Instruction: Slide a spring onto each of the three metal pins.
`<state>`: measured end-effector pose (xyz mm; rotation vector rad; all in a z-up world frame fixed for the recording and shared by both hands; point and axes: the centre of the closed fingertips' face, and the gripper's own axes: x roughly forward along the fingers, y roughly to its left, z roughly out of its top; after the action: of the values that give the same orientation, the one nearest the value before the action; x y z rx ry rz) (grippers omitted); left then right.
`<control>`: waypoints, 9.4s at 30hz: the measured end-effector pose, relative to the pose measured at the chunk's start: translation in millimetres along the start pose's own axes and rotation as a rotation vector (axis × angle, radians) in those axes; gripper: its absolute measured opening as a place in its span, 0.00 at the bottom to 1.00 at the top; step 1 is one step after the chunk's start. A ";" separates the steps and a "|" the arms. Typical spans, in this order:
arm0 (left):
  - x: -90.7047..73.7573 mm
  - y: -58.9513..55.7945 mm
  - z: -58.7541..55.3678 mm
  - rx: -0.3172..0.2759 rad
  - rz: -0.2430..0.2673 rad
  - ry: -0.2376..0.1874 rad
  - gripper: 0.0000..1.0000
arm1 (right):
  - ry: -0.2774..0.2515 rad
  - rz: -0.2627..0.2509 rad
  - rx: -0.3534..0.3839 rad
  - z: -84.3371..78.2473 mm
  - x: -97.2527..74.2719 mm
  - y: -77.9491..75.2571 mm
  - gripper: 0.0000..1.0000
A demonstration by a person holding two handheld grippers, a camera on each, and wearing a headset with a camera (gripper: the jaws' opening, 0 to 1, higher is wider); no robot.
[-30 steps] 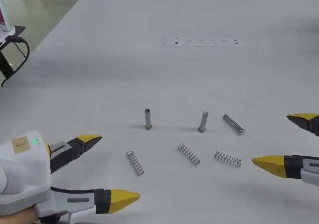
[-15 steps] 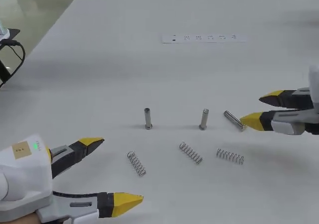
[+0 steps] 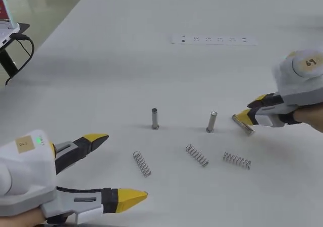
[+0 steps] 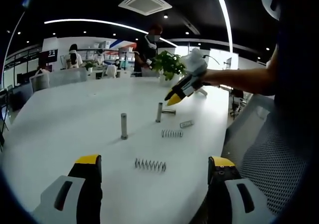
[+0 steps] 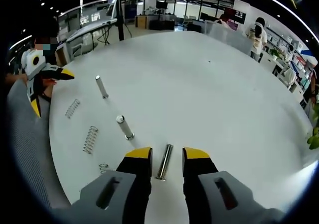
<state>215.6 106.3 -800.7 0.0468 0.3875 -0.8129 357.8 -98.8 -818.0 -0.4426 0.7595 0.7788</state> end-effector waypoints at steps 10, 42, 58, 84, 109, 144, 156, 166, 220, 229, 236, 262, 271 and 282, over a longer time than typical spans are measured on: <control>-0.3 -0.4 1.1 0.002 -0.002 -0.004 0.85 | 0.069 -0.003 0.019 -8.3 13.7 -1.5 0.15; -0.1 0.7 0.3 -0.010 0.001 -0.005 0.82 | 0.150 0.008 0.081 -18.0 33.0 -4.7 0.07; -0.2 0.5 2.5 -0.022 0.003 -0.023 0.81 | 0.155 0.001 0.116 -16.6 30.0 -4.0 0.05; -0.2 -2.4 5.1 -0.002 -0.013 -0.024 0.81 | 0.049 -0.035 0.144 -0.8 -6.2 -4.4 0.05; 0.2 -3.5 4.0 0.012 -0.021 -0.014 0.79 | 0.003 -0.047 0.156 -7.0 -18.2 -3.9 0.06; -0.2 -5.5 2.5 0.013 -0.027 -0.011 0.77 | 0.022 -0.056 0.124 -26.5 -33.0 -2.2 0.10; -0.2 -6.5 2.5 0.014 -0.032 -0.011 0.77 | 0.047 -0.049 0.117 -41.1 -44.7 10.0 0.10; -0.7 -6.4 3.0 0.013 -0.031 -0.013 0.76 | 0.086 0.068 0.025 -42.0 -42.7 55.1 0.12; -0.8 -4.7 6.9 0.003 -0.028 -0.034 0.75 | 0.279 0.214 -0.235 -39.6 -10.8 95.0 0.08; -0.6 -4.0 7.5 0.011 -0.027 -0.034 0.75 | 0.197 0.193 -0.171 -26.0 -26.1 90.8 0.08; -0.6 -5.4 9.9 0.020 -0.031 -0.035 0.74 | 0.105 0.196 -0.099 -6.4 -41.5 95.2 0.08; 9.6 -45.1 69.9 0.035 -0.216 -0.113 0.42 | -0.195 0.343 0.005 85.4 -81.9 148.4 0.08; 12.5 -52.0 86.5 0.043 -0.284 -0.133 0.29 | -0.243 0.400 0.026 104.3 -89.3 164.2 0.08; 16.1 -53.9 107.2 0.076 -0.305 -0.156 0.29 | -0.308 0.440 0.028 128.6 -98.1 173.0 0.08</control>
<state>221.2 37.8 -701.2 -0.0054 0.2176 -1.1249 236.7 45.6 -674.6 -0.1210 0.5813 1.2141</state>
